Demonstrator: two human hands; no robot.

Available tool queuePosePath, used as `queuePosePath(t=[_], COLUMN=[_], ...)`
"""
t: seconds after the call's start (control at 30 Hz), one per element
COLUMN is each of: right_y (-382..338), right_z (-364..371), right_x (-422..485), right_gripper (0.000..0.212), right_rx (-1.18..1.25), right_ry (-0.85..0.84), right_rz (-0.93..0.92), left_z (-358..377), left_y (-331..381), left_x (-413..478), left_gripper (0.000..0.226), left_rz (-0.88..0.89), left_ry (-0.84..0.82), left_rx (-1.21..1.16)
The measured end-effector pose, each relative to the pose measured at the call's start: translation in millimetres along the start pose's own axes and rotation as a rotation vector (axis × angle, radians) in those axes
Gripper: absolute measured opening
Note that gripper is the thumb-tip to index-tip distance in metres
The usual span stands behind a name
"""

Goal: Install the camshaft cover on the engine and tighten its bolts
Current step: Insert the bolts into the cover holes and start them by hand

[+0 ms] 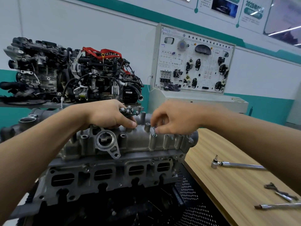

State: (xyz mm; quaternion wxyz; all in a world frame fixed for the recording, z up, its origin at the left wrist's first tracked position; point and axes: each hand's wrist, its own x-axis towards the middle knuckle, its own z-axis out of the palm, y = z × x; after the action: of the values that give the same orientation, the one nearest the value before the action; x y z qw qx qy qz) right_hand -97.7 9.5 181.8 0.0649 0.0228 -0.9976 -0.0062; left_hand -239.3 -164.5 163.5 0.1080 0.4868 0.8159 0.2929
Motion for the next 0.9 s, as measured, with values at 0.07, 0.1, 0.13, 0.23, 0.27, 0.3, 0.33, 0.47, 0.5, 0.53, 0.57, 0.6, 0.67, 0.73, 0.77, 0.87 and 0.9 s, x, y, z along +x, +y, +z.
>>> queuePosePath(t=[0.07, 0.1, 0.13, 0.23, 0.27, 0.3, 0.33, 0.47, 0.5, 0.53, 0.57, 0.6, 0.67, 0.73, 0.77, 0.87, 0.9], right_y=[1, 2, 2, 5, 6, 7, 9, 36, 46, 55, 61, 65, 70, 75, 75, 76, 76], right_z=[5, 8, 11, 19, 22, 25, 27, 21, 19, 18, 19, 23, 36, 51, 56, 60, 59], right_x=[2, 3, 4, 6, 7, 7, 6, -6, -7, -9, -10, -10, -10, -5, -4, -1, -1], right_gripper=[0.017, 0.015, 0.014, 0.019, 0.032, 0.047, 0.06, 0.066, 0.07, 0.079, 0.088, 0.091, 0.071, 0.045, 0.04, 0.041, 0.041], right_rx=[0.001, -0.006, -0.013, -0.043, -0.091, -0.155, -0.201, -0.225, -0.231, -0.151, 0.032, 0.246, 0.523, 0.575, 0.573, 0.576, 0.598], right_ry=[0.011, 0.028, 0.048, 0.094, 0.104, 0.12, 0.173, 0.61, 0.602, 0.513, 0.389, 0.279, 0.136, 0.207, 0.276, 0.4, 0.397], right_rz=[-0.022, -0.023, -0.025, -0.024, -0.011, 0.003, 0.017, 0.147, 0.259, 0.391, 0.499, 0.566, 0.579, 0.576, 0.591, 0.617, 0.615], left_z=[0, 0, 0, 2, 3, 4, 4, 1, 1, 1, 2, 4, 14, 27, 33, 42, 43], left_y=[0, 0, -1, -6, -8, -9, -10, -7, -4, 0, 6, 13, 28, 42, 48, 56, 56], left_x=[-2, -3, -3, -4, -4, -5, -7, -19, -21, -23, -23, -21, -12, 1, 7, 26, 31], left_gripper=[0.022, 0.024, 0.028, 0.039, 0.04, 0.04, 0.039, 0.042, 0.044, 0.043, 0.039, 0.035, 0.036, 0.036, 0.035, 0.038, 0.039], left_rz=[-0.023, -0.038, -0.05, -0.038, -0.023, -0.003, 0.014, 0.075, 0.09, 0.107, 0.128, 0.15, 0.195, 0.232, 0.25, 0.283, 0.282], left_ry=[0.009, 0.028, 0.062, 0.211, 0.284, 0.371, 0.455, 0.512, 0.481, 0.447, 0.406, 0.362, 0.279, 0.213, 0.186, 0.143, 0.131], left_rx=[-0.021, -0.034, -0.051, -0.146, -0.179, -0.194, -0.187, 0.004, 0.104, 0.213, 0.313, 0.398, 0.519, 0.608, 0.65, 0.704, 0.708])
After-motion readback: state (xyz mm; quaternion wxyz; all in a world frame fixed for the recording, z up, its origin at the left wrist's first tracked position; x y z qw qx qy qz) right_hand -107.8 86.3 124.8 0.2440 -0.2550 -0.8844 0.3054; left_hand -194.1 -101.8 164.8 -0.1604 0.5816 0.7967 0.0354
